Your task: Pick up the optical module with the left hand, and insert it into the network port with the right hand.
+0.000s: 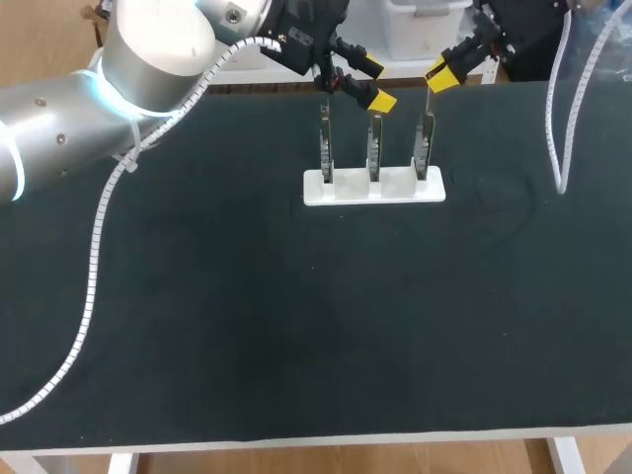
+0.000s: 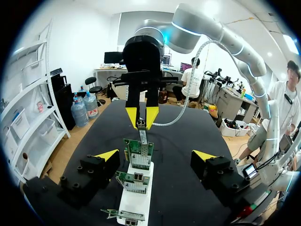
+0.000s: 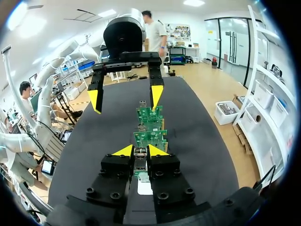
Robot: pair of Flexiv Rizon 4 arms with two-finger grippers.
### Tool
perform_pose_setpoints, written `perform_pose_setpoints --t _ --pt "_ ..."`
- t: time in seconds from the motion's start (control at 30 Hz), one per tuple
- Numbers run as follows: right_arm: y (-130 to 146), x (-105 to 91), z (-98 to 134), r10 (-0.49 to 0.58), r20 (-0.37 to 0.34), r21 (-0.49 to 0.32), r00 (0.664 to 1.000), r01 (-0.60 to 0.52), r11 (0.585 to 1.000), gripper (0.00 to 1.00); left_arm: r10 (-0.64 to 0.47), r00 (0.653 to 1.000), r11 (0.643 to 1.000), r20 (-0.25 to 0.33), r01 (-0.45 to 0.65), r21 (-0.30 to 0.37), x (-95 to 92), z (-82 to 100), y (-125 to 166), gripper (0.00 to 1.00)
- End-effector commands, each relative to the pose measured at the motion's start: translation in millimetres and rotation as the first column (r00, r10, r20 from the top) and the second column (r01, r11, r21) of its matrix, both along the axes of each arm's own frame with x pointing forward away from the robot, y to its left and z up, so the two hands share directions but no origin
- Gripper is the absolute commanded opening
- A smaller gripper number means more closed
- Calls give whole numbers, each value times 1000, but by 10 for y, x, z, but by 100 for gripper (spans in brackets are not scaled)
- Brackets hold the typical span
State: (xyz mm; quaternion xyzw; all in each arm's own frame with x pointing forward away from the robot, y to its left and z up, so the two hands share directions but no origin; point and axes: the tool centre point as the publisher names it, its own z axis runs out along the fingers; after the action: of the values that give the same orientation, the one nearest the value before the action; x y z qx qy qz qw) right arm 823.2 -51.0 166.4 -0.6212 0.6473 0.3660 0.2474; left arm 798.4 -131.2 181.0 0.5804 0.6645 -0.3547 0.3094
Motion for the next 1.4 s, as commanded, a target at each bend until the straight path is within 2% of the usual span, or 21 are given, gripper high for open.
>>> perform_pose_setpoints --t 0.03,1.4 --pt "8 -26 -7 -5 3 1 1000 5 1000 0 5 1000 1000 3 -5 1 -26 2 5 100" --pt "-24 -112 -74 -8 -3 -19 1000 8 1000 0 5 1000 1000 3 -5 1 -26 2 5 100"
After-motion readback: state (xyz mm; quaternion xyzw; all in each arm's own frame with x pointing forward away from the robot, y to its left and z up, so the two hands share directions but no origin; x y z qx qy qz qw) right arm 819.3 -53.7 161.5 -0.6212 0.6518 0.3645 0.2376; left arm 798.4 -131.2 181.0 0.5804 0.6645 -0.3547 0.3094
